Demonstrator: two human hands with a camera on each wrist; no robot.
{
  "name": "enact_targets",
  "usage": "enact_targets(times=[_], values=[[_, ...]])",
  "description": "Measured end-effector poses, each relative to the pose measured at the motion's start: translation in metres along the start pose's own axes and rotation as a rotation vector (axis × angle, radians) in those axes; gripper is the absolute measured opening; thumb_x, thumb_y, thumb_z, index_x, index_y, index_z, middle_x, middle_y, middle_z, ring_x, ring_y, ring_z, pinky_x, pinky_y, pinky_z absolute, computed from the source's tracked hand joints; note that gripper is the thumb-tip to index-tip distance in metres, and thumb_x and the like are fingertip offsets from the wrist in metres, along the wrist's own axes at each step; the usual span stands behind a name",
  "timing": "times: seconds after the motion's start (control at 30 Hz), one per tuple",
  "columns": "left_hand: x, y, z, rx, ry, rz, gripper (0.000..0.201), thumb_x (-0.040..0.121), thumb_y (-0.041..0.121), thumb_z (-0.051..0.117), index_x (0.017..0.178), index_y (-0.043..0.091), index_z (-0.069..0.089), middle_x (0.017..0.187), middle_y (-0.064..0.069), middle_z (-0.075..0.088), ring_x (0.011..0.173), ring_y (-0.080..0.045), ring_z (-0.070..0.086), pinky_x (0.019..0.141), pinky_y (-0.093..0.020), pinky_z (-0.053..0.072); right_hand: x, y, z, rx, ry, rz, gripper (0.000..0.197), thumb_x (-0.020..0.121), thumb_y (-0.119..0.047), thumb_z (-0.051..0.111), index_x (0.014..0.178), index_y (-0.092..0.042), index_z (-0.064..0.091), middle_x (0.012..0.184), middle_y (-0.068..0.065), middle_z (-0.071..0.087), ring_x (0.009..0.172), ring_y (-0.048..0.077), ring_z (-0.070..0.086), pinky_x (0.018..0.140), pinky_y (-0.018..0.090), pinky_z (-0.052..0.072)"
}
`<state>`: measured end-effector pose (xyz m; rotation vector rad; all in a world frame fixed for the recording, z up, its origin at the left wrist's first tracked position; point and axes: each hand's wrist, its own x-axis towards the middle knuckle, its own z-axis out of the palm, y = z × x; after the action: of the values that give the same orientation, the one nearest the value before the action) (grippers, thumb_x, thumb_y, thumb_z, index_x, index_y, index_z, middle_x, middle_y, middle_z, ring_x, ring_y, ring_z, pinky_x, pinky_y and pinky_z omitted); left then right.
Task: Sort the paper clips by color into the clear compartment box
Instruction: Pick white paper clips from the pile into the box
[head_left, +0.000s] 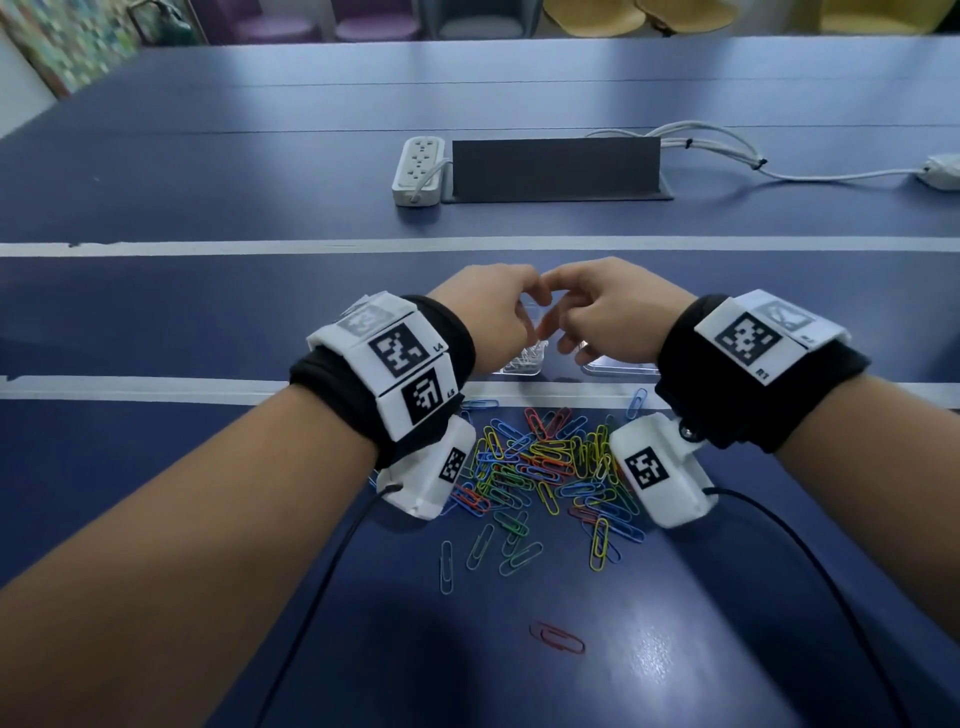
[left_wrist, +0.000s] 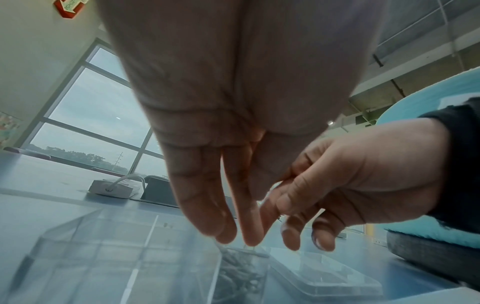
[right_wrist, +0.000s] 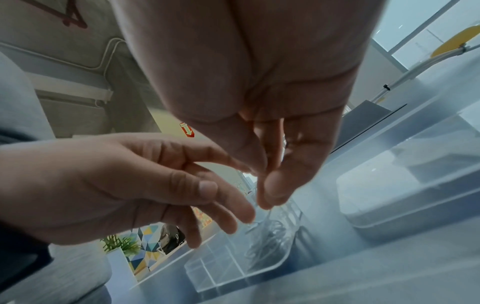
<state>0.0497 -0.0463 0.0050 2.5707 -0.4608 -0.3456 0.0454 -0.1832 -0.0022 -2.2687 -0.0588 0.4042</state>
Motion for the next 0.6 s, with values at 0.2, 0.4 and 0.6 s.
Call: enact_targets(times=[0.2, 0.4, 0.6], values=[[-0.003, -0.004, 0.004, 0.053, -0.06, 0.031, 0.039, 0.09, 0.01, 0.04, 0.124, 0.026, 0.049, 0.112, -0.001, 0.068, 0.1, -0.02, 0.061, 0.09, -0.033, 0.049, -0.007, 0.0, 0.0, -0.03, 0.022, -0.013, 0.046, 0.085, 0.004, 0.035, 0.121, -0.017, 0.055, 0.092, 0.006, 0.069, 0.069, 0.02, 0.06, 0.07, 0.041, 0.057], [-0.005, -0.01, 0.007, 0.052, -0.071, 0.045, 0.04, 0.092, 0.012, 0.039, 0.127, 0.029, 0.047, 0.109, -0.003, 0.068, 0.096, -0.022, 0.063, 0.091, -0.04, 0.05, -0.015, 0.01, 0.003, -0.287, 0.099, -0.029, 0.038, 0.086, -0.013, 0.045, 0.121, -0.027, 0.052, 0.087, -0.001, 0.066, 0.067, 0.011, 0.056, 0.08, 0.036, 0.053], [-0.01, -0.012, 0.004, 0.037, -0.039, 0.091, 0.038, 0.09, 0.008, 0.041, 0.125, 0.023, 0.05, 0.103, 0.006, 0.067, 0.089, -0.014, 0.056, 0.082, -0.023, 0.042, -0.024, 0.009, 0.005, -0.42, 0.067, -0.052, 0.027, 0.086, -0.016, 0.049, 0.103, -0.028, 0.065, 0.082, -0.009, 0.062, 0.08, 0.014, 0.054, 0.077, 0.022, 0.038]])
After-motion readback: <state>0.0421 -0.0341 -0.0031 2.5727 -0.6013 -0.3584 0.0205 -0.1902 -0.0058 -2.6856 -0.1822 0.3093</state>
